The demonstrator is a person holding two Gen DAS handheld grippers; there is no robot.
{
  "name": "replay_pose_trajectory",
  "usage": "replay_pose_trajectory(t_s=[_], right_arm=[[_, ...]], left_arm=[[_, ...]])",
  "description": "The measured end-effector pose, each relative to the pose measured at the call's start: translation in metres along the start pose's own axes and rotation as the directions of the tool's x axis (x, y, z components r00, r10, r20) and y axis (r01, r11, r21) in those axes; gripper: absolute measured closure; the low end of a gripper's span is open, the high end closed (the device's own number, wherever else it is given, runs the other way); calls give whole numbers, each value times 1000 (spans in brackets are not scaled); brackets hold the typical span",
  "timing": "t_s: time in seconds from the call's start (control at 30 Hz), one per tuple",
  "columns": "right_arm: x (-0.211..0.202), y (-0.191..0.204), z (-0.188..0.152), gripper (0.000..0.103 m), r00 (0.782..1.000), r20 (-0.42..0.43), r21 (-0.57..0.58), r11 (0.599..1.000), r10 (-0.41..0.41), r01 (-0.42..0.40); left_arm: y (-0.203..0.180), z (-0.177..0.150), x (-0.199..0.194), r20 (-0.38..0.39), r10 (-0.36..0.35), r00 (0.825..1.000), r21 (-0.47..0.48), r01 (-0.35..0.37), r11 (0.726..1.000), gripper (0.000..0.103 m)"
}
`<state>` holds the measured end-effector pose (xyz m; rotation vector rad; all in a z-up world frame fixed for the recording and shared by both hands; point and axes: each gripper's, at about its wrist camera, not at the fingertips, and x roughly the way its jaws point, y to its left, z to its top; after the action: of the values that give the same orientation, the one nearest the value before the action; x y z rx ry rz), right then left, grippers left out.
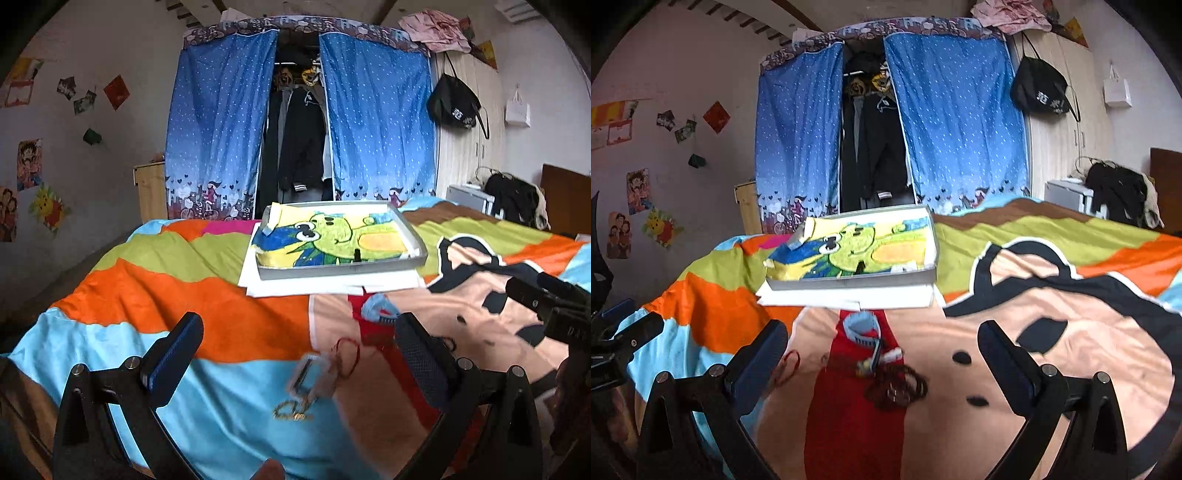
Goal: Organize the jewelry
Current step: 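Move the left gripper back toward the remaining jewelry, then grasp the gold chain with the left gripper while the right gripper grasps the red cord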
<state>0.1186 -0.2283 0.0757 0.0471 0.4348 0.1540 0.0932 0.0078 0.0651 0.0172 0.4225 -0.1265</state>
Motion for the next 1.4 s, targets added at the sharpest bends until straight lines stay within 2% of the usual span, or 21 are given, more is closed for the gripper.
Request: replay_pose_trajectory(t_s=[0.27, 0.53, 0.83, 1.03, 1.23, 1.4], right_arm=[[-5, 5, -28, 0, 997, -73, 20, 1000, -10, 12], [8, 19, -49, 0, 988, -151, 10, 1000, 29, -28], [24, 31, -56, 0, 981, -186, 8, 998, 63, -63], [33, 39, -58, 0, 974, -201, 4, 994, 109, -111], [44, 46, -61, 0, 948, -230, -13, 973, 220, -229], [64, 42, -59, 0, 915, -282, -2, 954, 288, -301]], left_arm=[[5, -30, -4, -79, -26, 997, 18, 27, 999, 1], [18, -48, -2, -142, -15, 990, 2, 16, 1000, 1], [32, -58, 2, -172, 5, 985, -27, -10, 1000, 1], [40, -62, 7, -200, -10, 980, -36, 2, 999, 1], [45, -64, 20, -247, -50, 968, -26, 45, 999, 1], [44, -69, 32, -277, -83, 957, -25, 80, 997, 1]])
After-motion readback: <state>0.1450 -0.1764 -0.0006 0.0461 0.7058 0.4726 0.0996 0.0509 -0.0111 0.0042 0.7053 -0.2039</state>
